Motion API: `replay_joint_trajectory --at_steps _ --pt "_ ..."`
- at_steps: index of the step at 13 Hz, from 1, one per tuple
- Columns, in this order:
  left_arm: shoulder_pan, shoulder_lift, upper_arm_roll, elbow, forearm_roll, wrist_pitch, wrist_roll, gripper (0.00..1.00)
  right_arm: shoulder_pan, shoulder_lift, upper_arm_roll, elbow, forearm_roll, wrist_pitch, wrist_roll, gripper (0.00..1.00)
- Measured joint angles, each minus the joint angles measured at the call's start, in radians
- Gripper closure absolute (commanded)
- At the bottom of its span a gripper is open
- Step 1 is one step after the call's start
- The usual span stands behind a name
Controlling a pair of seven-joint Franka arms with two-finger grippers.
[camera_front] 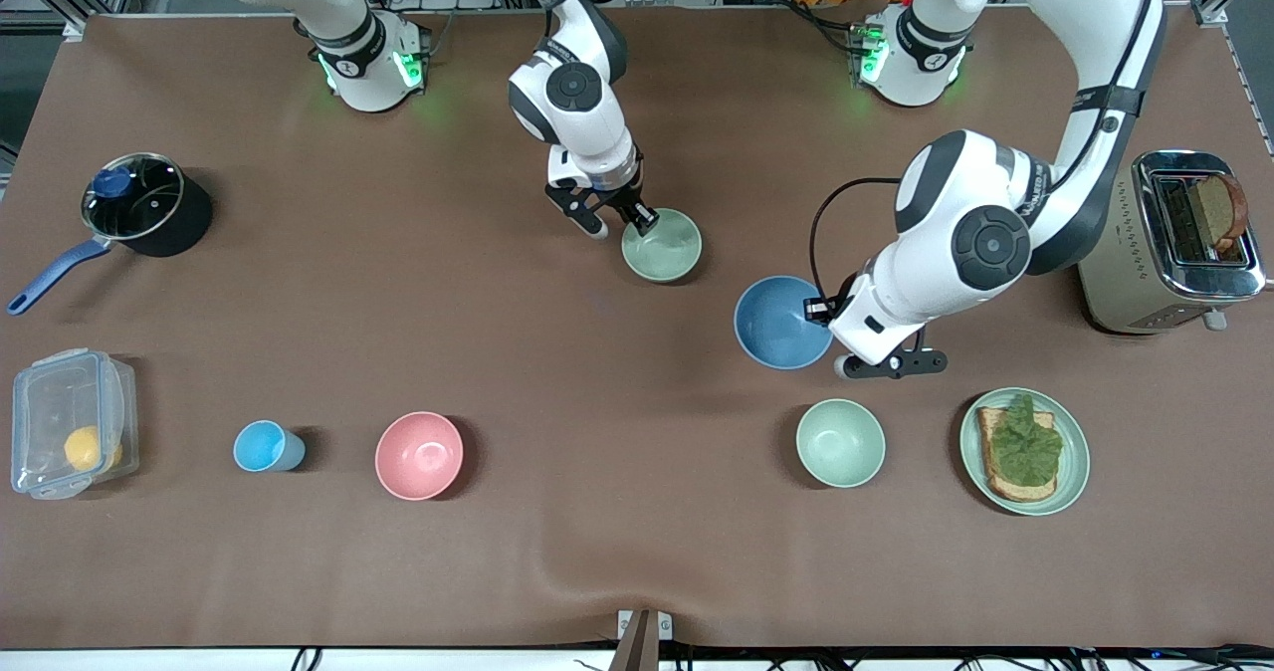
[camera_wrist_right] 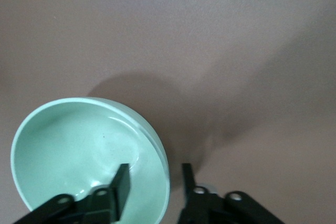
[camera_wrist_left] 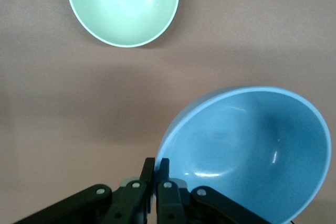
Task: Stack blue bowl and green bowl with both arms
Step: 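Move the blue bowl over the green bowl with the left gripper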
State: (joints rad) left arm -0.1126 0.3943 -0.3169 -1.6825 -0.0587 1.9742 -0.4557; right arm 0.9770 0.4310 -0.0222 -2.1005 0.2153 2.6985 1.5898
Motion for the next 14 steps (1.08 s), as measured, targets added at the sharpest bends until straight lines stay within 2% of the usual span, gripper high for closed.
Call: replay_joint_trajectory --at_steps 3,6,12,14 --pt "-0.005 0.000 -0.001 0.002 -0.017 0.005 -0.011 1.00 -0.005 -0.002 -0.016 0.023 0.000 -0.038 0.018 0.00" --pt "-0.031 0.000 -0.002 0.005 -0.028 0.007 -0.082 1.00 -0.059 -0.015 -0.025 0.040 0.022 -0.108 0.109 0.00" --pt "-0.075 -0.001 -0.005 0.004 -0.030 0.010 -0.180 1.00 -0.149 -0.012 -0.027 0.039 0.251 -0.131 0.153 0.00" --pt "-0.086 -0.004 -0.012 -0.022 -0.030 0.046 -0.208 1.00 -0.166 0.005 -0.026 0.039 0.337 -0.123 0.131 0.00"
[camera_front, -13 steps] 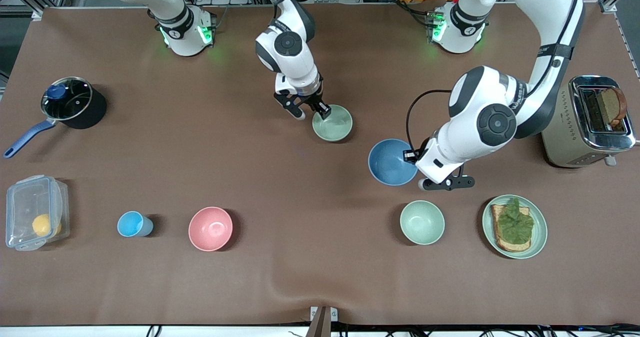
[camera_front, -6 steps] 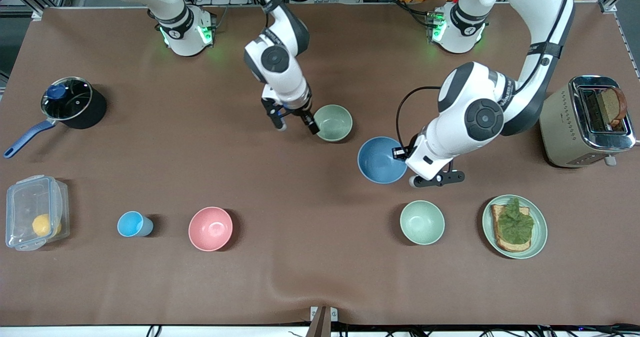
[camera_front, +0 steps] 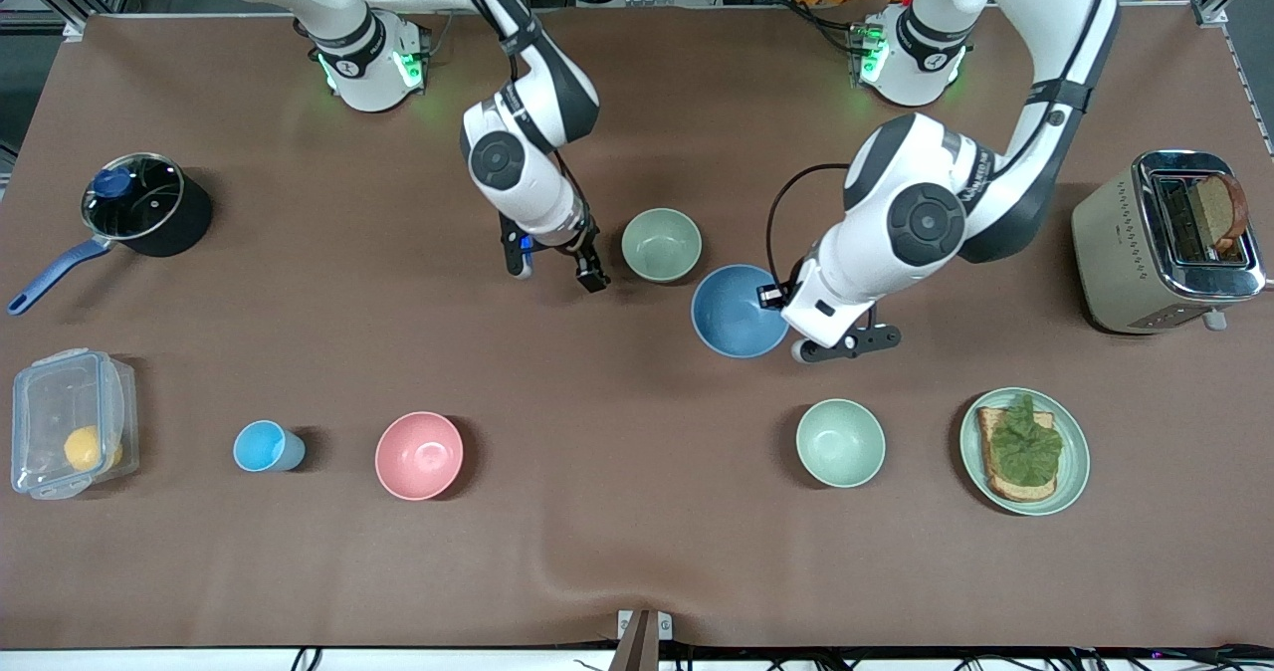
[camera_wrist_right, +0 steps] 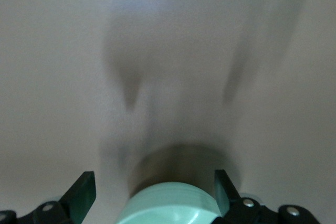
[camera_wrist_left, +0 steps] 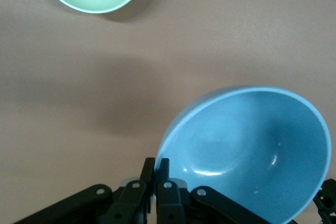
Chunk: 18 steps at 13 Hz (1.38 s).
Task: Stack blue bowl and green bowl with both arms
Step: 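Move the blue bowl over the green bowl with the left gripper, then lower the blue bowl into the green bowl with the left gripper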
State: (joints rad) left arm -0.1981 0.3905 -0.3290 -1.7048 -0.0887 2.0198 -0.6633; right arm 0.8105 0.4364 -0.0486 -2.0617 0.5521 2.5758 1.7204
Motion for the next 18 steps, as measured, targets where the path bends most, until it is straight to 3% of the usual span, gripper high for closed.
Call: replay_joint_trajectory --at_steps 4,6,18 --pt "-0.004 -0.011 -0.051 -0.108 0.000 0.106 -0.086 1.00 -0.001 0.039 0.005 0.000 0.338 0.048 -0.259 0.00" --pt "-0.011 -0.015 -0.077 -0.153 0.000 0.137 -0.119 1.00 0.006 0.056 0.010 0.000 0.434 0.063 -0.351 0.00" --pt "-0.089 -0.119 -0.127 -0.388 0.000 0.285 -0.239 1.00 0.010 0.068 0.015 0.001 0.447 0.074 -0.368 0.00"
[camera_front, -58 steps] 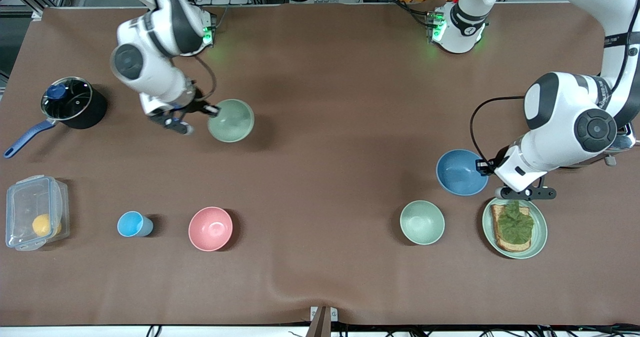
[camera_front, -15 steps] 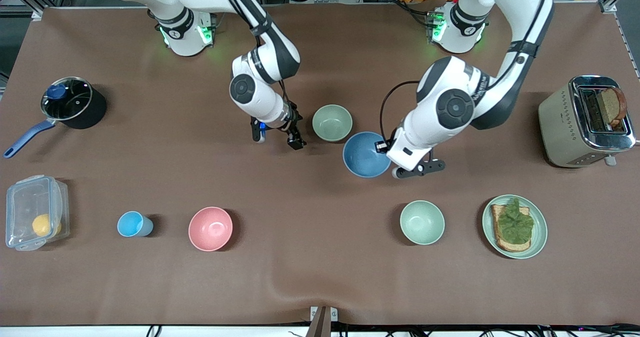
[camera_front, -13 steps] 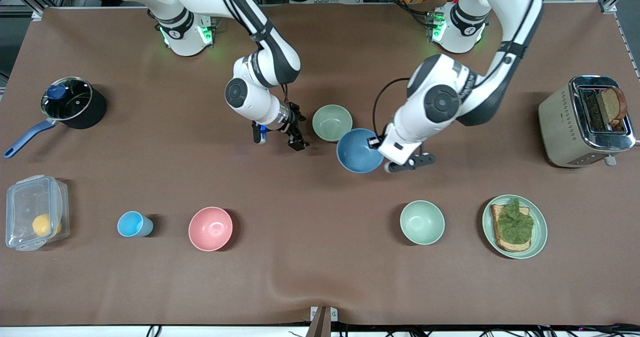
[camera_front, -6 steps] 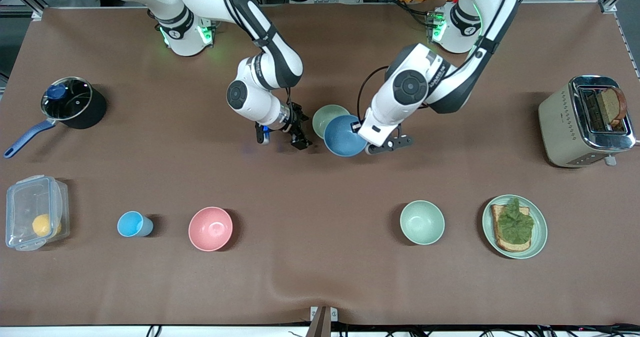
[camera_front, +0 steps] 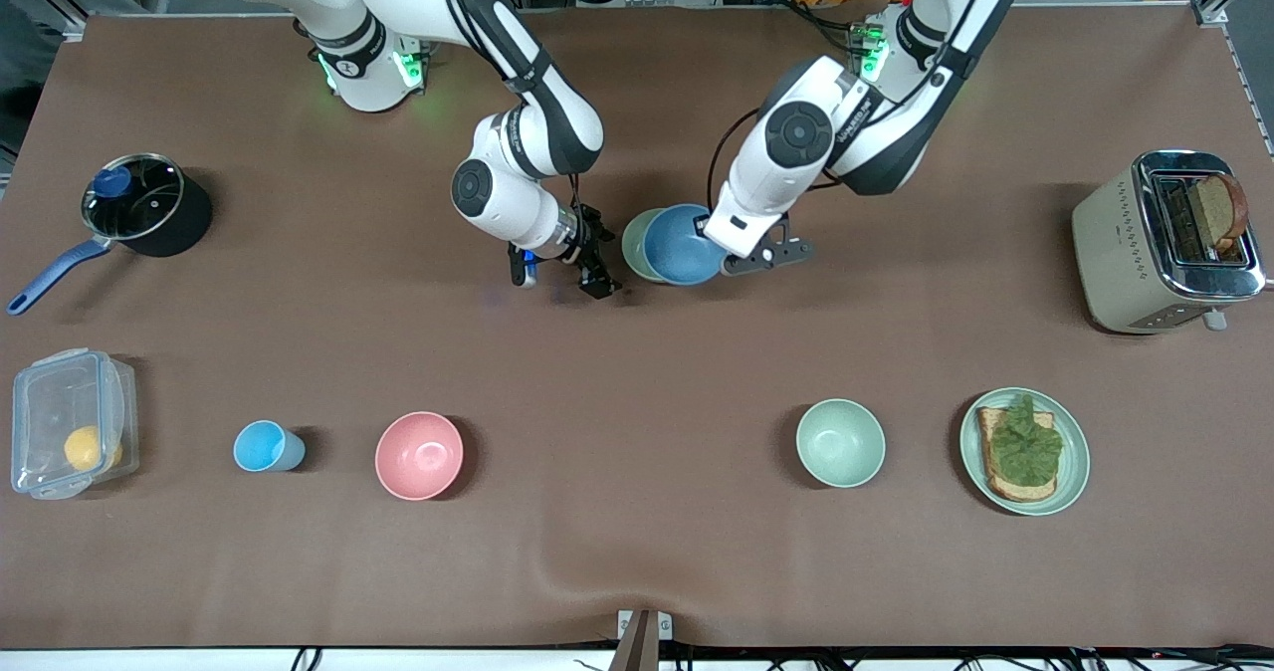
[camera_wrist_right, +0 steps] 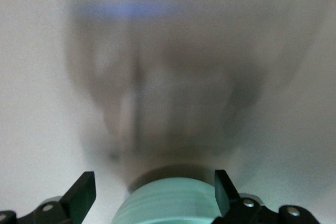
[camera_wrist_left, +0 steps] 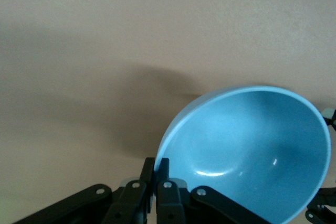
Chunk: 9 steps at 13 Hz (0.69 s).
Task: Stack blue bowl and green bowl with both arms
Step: 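Lower the blue bowl into the green bowl with the left gripper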
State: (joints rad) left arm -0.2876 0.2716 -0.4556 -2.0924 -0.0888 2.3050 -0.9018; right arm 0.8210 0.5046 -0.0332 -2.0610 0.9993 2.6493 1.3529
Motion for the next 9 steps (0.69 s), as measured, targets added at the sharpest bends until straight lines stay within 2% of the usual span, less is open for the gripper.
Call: replay_joint_trajectory --at_steps 4,9 --pt "-0.023 0.009 -0.004 -0.068 0.000 0.112 -0.009 1.00 0.000 0.000 0.001 0.000 0.000 0.000 -0.001 0.00" --pt "-0.051 0.057 -0.005 -0.078 0.000 0.182 -0.021 1.00 0.015 0.001 0.001 0.000 0.001 0.001 -0.002 0.00"
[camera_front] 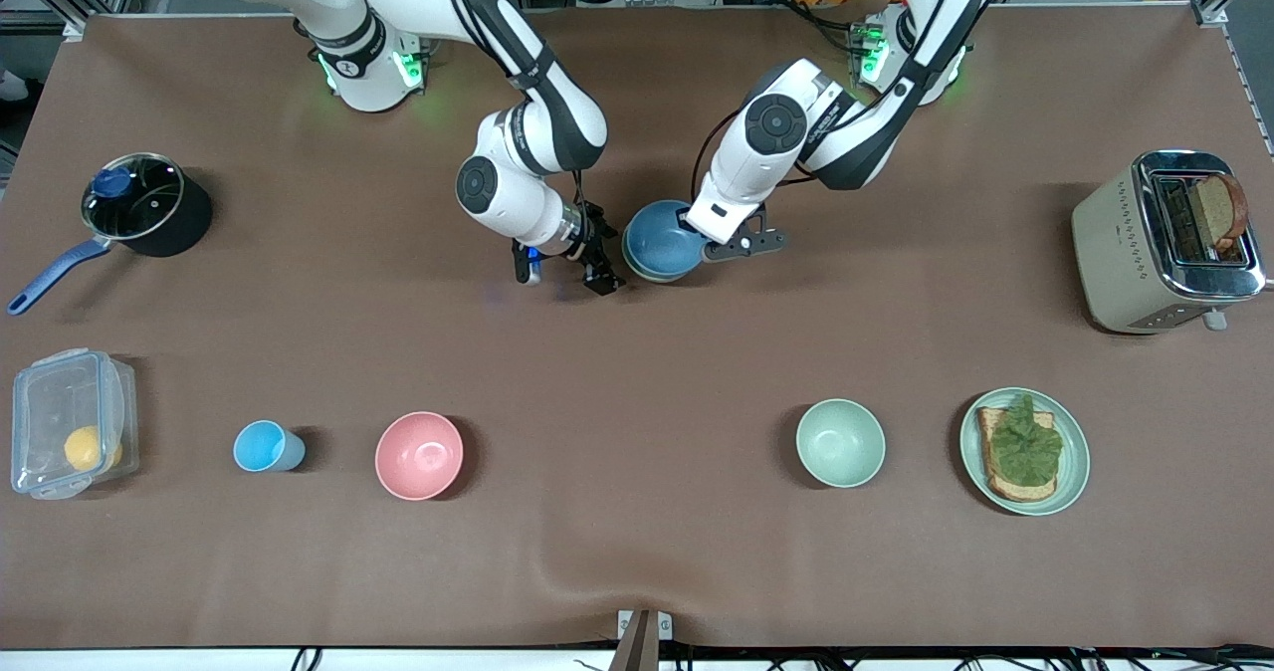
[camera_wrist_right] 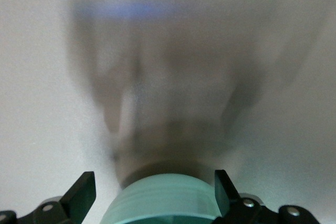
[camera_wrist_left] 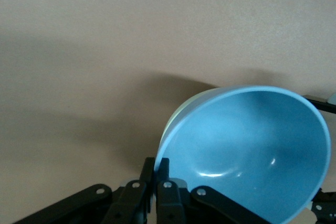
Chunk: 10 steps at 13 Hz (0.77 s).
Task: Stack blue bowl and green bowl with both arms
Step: 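Lower the blue bowl into the green bowl with the left gripper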
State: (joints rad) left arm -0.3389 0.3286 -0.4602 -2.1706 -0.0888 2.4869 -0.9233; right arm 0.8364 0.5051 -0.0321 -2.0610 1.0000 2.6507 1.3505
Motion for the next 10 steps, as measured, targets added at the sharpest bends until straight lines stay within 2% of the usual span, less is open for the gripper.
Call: replay_joint_trajectory --at_steps 8,10 --pt "-0.009 0.042 0.000 -0.001 0.000 0.045 -0.001 1.00 0.001 0.001 0.000 0.000 0.000 0.001 0.000 0.00" --pt "-0.009 0.050 0.000 -0.002 0.000 0.045 -0.001 0.96 0.001 0.001 0.000 0.000 0.000 0.001 0.000 0.00"
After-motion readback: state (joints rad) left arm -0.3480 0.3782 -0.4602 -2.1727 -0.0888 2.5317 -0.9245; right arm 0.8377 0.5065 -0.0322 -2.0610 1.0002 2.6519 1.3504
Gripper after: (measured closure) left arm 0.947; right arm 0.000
